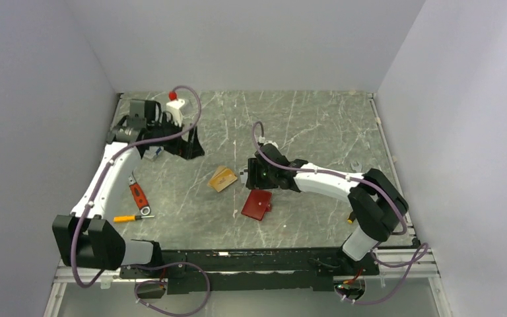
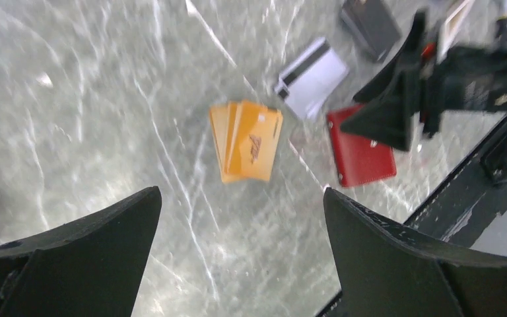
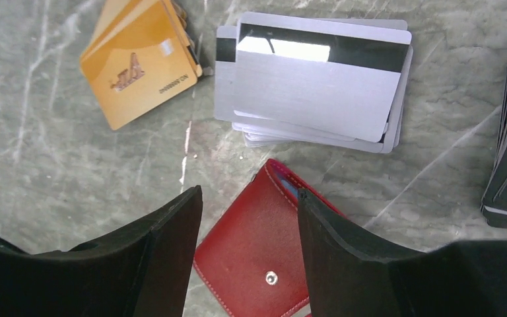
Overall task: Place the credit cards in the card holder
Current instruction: Close the card holder at the center of the board.
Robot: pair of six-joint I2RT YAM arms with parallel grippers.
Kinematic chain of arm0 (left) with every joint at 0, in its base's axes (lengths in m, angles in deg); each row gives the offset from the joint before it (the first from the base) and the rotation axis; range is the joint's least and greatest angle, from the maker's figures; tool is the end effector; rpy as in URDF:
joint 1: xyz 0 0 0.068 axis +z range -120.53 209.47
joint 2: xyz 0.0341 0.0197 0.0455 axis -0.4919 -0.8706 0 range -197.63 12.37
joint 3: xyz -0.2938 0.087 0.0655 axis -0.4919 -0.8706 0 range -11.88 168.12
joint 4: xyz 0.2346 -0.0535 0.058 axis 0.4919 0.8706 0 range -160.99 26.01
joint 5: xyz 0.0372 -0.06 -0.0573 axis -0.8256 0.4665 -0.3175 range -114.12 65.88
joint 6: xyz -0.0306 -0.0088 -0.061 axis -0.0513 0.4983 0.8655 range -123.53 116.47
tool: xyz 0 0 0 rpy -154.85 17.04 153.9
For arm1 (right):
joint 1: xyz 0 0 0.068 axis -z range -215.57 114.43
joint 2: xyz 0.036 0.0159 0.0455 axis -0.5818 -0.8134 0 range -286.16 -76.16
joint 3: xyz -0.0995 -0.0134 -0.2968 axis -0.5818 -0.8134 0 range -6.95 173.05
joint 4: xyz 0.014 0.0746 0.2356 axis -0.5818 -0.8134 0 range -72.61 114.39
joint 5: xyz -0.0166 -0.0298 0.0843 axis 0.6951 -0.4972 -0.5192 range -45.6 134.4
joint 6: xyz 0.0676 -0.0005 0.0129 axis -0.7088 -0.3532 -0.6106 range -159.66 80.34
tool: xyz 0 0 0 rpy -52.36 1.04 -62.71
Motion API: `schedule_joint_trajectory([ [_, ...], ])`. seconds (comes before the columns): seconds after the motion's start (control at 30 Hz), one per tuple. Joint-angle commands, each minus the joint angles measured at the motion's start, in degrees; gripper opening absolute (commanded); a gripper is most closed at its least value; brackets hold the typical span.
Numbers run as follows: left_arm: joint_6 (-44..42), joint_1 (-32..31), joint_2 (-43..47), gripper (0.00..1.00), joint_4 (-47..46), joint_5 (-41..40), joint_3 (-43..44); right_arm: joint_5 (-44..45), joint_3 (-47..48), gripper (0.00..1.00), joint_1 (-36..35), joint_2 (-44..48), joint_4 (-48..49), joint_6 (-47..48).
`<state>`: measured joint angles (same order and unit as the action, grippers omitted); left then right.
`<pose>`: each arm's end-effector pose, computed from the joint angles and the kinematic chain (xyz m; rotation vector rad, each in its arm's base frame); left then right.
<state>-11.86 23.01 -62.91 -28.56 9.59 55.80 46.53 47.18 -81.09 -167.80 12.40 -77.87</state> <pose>0.2504 -0.0594 0.3460 0.5594 2.2980 -0.6982 0.2341 0.2354 0.2280 -0.1437 2.5247 0.5875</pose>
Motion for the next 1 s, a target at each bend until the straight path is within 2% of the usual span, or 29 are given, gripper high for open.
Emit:
schedule_joint_trajectory([
  [0.0,1.2,5.3,-8.5,0.99,0.1,7.3,6.5,-0.2,3.7,0.57,-0.5,-3.5,0.9,2.7],
  [0.03,2.5,7.2,-9.3,0.95,-1.3,11.6,4.9,0.2,4.0,0.57,-0.8,-4.2,0.6,3.0],
  [0.07,3.2,6.9,-8.3,0.95,-3.6,10.1,3.2,0.5,4.1,0.57,-0.9,-4.7,0.4,3.4],
  [0.17,3.8,1.0,0.4,0.99,-14.7,-0.8,-4.7,1.5,4.0,0.55,-1.6,-5.6,0.1,4.6],
  [0.27,2.5,-3.5,1.9,0.99,-14.9,-5.9,-5.4,1.8,3.8,0.54,-1.9,-6.0,0.1,5.0],
  [0.37,1.2,-6.6,0.3,0.99,-14.2,-4.7,-5.5,0.9,3.2,0.5,-2.3,-6.4,0.6,5.1],
  [0.53,-0.9,-11.2,3.5,0.99,-24.2,1.3,-16.2,-1.5,2.1,0.46,-3.9,-6.5,1.3,7.1],
  [0.63,-4.1,-15.4,3.6,0.99,-26.0,1.2,-19.2,-3.6,1.0,0.46,-4.0,-5.4,1.5,8.4],
  [0.83,-9.3,-20.4,3.5,0.97,-28.8,3.0,-21.9,-6.9,1.6,0.5,-2.9,-2.4,-2.0,12.3],
  [0.97,-14.2,-23.8,3.5,0.9,-29.3,3.7,-22.8,-6.7,1.1,0.61,-0.4,1.4,-2.8,10.6],
])
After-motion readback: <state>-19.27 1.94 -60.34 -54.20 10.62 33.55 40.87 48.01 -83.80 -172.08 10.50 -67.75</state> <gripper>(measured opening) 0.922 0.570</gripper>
